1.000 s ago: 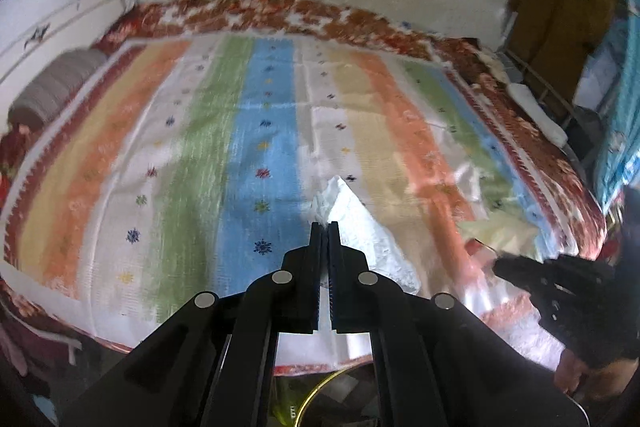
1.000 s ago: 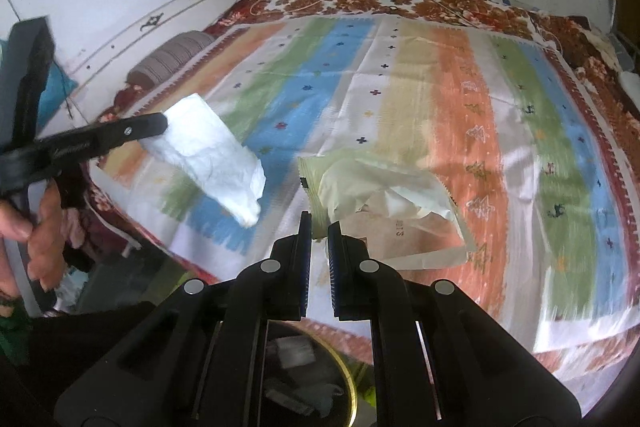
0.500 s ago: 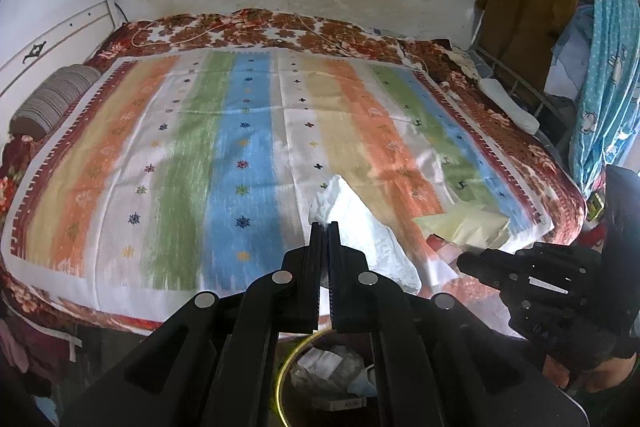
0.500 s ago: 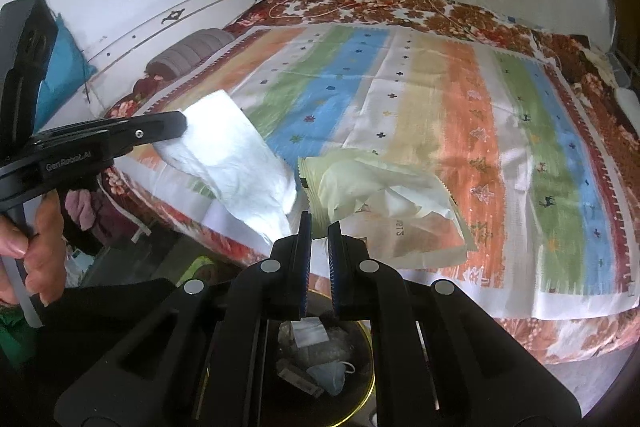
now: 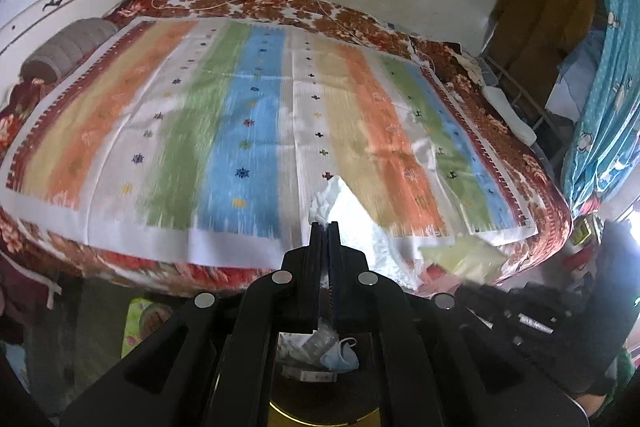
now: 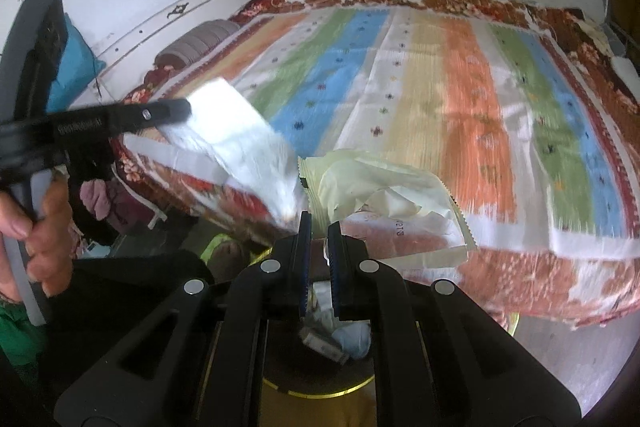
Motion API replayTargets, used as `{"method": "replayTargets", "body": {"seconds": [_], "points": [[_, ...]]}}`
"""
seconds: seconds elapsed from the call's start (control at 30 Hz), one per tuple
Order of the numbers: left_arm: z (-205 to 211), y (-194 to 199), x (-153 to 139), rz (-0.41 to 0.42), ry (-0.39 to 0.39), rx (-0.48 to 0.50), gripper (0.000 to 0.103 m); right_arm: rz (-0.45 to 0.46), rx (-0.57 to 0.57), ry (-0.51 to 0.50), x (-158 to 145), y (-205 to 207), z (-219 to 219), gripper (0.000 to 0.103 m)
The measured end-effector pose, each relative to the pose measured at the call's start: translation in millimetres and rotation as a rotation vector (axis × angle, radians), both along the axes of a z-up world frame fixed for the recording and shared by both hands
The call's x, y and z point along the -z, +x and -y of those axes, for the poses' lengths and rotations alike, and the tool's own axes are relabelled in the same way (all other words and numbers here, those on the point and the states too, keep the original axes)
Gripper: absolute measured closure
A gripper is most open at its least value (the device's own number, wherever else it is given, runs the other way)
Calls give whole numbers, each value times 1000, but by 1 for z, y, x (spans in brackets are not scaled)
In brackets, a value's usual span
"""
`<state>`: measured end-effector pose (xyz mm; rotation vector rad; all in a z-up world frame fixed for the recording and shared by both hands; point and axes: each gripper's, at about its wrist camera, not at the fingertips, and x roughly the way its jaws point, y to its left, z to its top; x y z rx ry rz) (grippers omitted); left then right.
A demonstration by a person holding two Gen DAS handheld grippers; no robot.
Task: Collect trash
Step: 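Carry the white tissue and yellowish wrapper with both tools over the bin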
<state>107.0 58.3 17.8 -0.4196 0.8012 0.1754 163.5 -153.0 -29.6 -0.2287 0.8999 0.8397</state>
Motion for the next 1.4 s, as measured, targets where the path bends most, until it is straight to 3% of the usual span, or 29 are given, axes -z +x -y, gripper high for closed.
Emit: {"method": "replayTargets", "body": {"seconds": [0.13, 0.3, 0.47, 0.77, 1.1, 1.4], "points": [[8, -11, 6, -4, -39, 0, 101, -31, 3, -2, 11, -11, 7, 96], [28, -25, 16, -46, 24, 9, 101, -58, -9, -16, 24, -31, 11, 96], [37, -35, 23, -61, 30, 15, 101, -89, -19, -36, 39, -44, 10, 96], [54, -41, 50, -169, 63, 13, 101, -192, -11, -76, 74, -60, 13, 96], [44, -23, 101, -325, -57, -30, 101, -338, 59, -119, 115, -36, 6, 96], [40, -9, 136, -437, -70, -69, 101, -398, 116, -144, 140, -15, -2, 96]]}}
